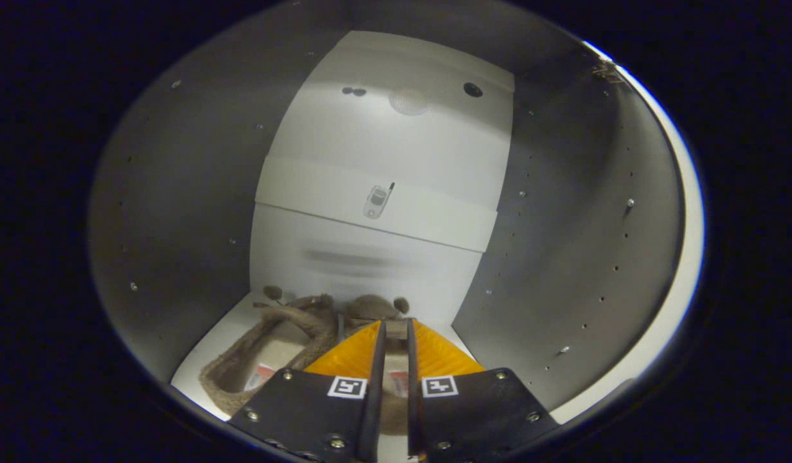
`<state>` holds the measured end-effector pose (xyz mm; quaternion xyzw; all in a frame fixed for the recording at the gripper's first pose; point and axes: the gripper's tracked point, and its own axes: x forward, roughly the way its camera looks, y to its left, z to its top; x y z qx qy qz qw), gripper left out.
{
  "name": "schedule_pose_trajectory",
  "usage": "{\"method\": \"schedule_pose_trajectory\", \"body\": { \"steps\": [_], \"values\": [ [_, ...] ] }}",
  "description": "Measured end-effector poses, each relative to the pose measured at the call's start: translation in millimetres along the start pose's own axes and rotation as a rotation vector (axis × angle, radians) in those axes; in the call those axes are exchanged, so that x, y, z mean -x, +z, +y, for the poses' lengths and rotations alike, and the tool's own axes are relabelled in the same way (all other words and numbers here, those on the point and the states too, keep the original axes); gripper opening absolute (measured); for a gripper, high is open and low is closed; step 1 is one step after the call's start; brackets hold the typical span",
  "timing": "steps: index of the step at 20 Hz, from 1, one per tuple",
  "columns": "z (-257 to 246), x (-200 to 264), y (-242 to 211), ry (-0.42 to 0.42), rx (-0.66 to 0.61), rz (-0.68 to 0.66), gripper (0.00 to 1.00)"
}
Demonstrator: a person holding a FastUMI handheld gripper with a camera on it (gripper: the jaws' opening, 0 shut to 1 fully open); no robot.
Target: Open the shoe cabinet door, grab the shoes and put them into the shoe cabinet, then close the shoe cabinet door.
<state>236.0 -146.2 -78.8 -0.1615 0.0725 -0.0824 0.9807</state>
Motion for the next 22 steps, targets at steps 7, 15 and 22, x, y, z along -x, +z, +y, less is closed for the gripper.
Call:
{"method": "schedule_pose_trajectory", "body": {
  "steps": [7, 15, 22],
  "values": [
    [-10.7, 54.5, 19.8, -0.015, -0.050, -0.042, 0.17],
    [-25.8, 164.5, 23.4, -0.038, -0.109, -0.072, 0.17],
    [-53.3, 255.3, 11.9, -0.063, -0.139, -0.079, 0.17]
  ]
}}
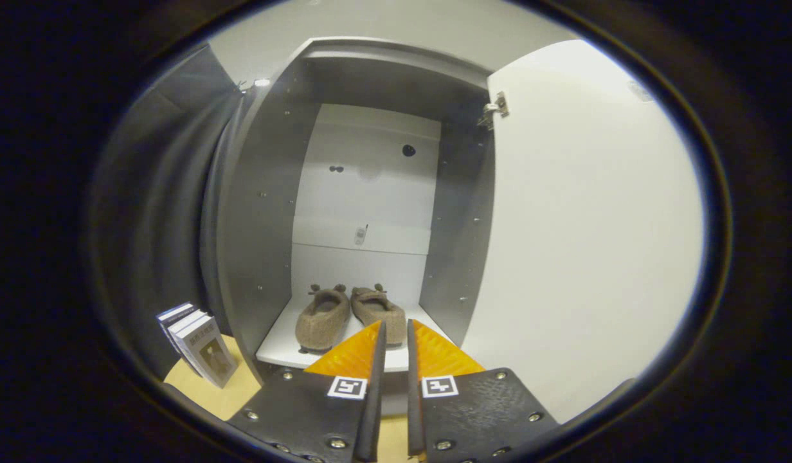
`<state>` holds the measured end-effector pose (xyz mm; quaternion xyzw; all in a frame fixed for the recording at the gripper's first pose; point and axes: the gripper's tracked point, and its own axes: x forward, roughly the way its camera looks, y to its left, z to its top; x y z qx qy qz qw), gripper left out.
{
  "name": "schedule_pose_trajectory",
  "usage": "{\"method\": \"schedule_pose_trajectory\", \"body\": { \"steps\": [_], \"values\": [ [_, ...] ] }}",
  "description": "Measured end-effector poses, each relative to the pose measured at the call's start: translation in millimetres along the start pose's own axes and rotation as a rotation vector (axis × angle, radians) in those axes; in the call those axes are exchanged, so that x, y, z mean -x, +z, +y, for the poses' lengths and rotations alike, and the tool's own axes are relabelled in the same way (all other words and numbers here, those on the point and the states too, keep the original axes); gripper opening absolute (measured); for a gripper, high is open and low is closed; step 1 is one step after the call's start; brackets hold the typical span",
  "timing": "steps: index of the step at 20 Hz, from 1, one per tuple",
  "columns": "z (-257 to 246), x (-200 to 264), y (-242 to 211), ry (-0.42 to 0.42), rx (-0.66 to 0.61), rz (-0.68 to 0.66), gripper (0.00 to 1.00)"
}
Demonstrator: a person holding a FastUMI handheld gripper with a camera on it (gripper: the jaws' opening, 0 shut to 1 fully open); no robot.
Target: Open the shoe cabinet door, grab the shoes and put them into the shoe cabinet, then close the shoe cabinet door.
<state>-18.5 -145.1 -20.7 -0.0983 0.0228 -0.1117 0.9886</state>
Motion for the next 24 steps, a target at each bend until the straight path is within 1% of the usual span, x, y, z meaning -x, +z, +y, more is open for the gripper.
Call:
{"method": "schedule_pose_trajectory", "body": {
  "steps": [5, 9, 14, 15, 19, 21, 24],
  "values": [
    [-36.4, 53.9, 0.1, -0.009, -0.013, -0.028, 0.17],
    [-69.3, 93.7, 1.8, 0.011, -0.027, -0.054, 0.17],
    [-114.5, 140.8, 8.1, 0.078, -0.026, -0.083, 0.17],
    [-125.5, 149.5, 8.1, 0.093, -0.029, -0.089, 0.18],
    [-162.6, 177.9, 12.4, 0.146, -0.046, -0.113, 0.19],
    [-187.5, 191.9, 16.7, 0.147, -0.060, -0.134, 0.19],
    [-228.9, 199.4, 22.8, 0.115, -0.089, -0.158, 0.19]
  ]
}}
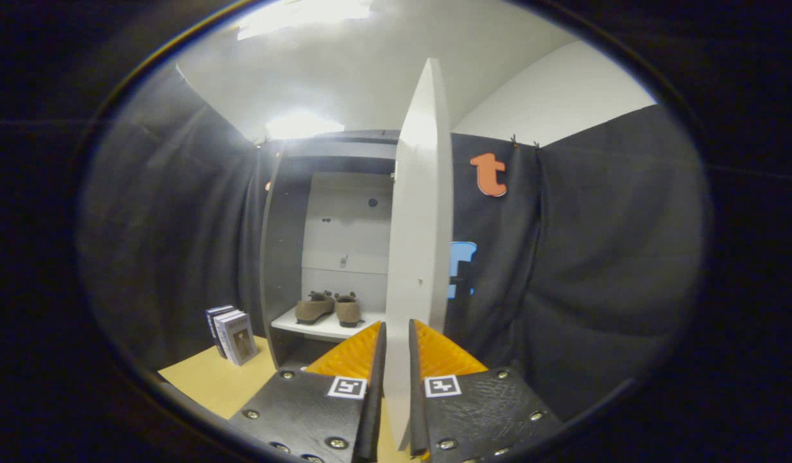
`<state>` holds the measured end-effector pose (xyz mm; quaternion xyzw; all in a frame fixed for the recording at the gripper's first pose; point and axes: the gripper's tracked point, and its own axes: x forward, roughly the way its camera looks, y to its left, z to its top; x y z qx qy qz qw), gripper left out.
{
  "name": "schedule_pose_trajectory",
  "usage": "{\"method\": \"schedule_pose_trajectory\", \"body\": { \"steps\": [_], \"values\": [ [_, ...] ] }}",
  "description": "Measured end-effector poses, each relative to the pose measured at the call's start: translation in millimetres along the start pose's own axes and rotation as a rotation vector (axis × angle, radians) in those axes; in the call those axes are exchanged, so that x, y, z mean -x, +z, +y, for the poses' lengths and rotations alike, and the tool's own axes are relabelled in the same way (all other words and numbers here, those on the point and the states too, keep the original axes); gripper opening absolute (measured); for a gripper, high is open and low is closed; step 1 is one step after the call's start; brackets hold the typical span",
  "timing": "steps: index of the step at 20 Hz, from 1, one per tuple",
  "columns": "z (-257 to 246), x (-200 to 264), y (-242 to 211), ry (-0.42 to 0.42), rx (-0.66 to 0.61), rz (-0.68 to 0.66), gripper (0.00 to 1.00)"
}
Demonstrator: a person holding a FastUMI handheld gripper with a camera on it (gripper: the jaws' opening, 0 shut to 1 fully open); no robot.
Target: Open the shoe cabinet door, grab the shoes and put them into the shoe cabinet, then close the shoe cabinet door.
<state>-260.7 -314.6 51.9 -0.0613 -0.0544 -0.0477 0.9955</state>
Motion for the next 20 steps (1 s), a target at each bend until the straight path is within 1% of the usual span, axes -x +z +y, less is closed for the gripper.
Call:
{"method": "schedule_pose_trajectory", "body": {
  "steps": [2, 3, 4, 6, 7, 9, 11, 15, 20],
  "values": [
    [-25.4, 1.3, -0.4, -0.032, -0.015, 0.000, 0.22],
    [-34.0, -1.7, -2.4, -0.043, -0.023, 0.006, 0.22],
    [-41.2, -6.7, -4.9, -0.053, -0.028, 0.015, 0.27],
    [-53.3, -16.8, -9.4, -0.071, -0.036, 0.030, 0.42],
    [-56.9, -21.5, -13.2, -0.072, -0.041, 0.041, 0.46],
    [-57.1, -30.0, -23.2, -0.061, -0.053, 0.072, 0.59],
    [-58.4, -37.7, -23.6, -0.058, -0.071, 0.082, 0.72],
    [-48.2, -38.1, -25.1, -0.027, -0.097, 0.085, 0.72],
    [-12.1, -38.3, -24.2, 0.074, -0.114, 0.093, 0.72]
  ]
}}
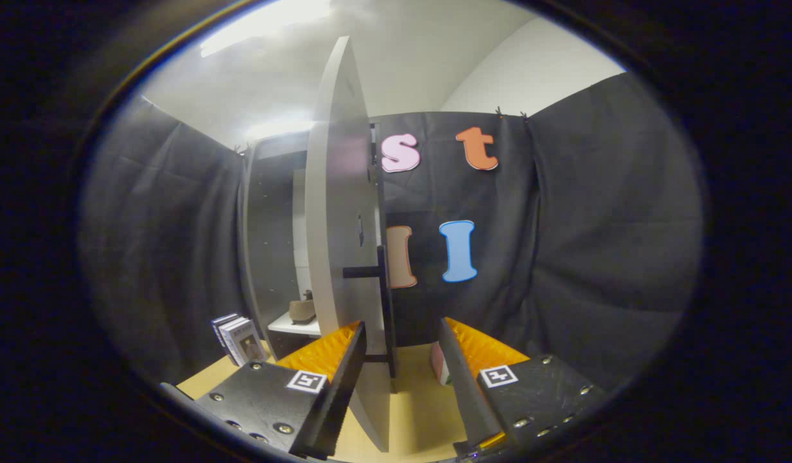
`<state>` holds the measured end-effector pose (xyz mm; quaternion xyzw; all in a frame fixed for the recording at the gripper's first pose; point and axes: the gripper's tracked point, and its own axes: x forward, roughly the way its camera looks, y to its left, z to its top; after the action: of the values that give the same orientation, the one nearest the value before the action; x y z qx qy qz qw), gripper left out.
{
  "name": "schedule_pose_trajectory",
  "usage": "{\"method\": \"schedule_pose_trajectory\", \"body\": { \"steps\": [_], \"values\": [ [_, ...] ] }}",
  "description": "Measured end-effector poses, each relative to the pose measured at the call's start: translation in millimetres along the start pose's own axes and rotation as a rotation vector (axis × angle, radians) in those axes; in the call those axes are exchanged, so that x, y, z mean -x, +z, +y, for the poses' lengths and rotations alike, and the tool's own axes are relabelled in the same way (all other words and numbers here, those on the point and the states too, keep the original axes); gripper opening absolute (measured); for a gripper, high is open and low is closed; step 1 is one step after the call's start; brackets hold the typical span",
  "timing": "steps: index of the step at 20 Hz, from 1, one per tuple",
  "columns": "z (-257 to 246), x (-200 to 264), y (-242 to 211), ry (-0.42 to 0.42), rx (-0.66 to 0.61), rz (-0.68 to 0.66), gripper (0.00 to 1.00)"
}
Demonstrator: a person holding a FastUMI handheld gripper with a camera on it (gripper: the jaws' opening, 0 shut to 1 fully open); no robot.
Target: Open the shoe cabinet door, grab the shoes and put them into the shoe cabinet, then close the shoe cabinet door.
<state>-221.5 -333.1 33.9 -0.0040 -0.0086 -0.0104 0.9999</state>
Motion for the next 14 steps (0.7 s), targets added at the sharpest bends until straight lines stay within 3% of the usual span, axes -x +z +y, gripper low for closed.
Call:
{"method": "schedule_pose_trajectory", "body": {
  "steps": [7, 14],
  "values": [
    [66.4, -24.4, -24.1, 0.156, -0.037, 0.024, 0.72],
    [129.2, -50.2, -39.5, 0.245, -0.073, 0.054, 0.72]
  ]
}}
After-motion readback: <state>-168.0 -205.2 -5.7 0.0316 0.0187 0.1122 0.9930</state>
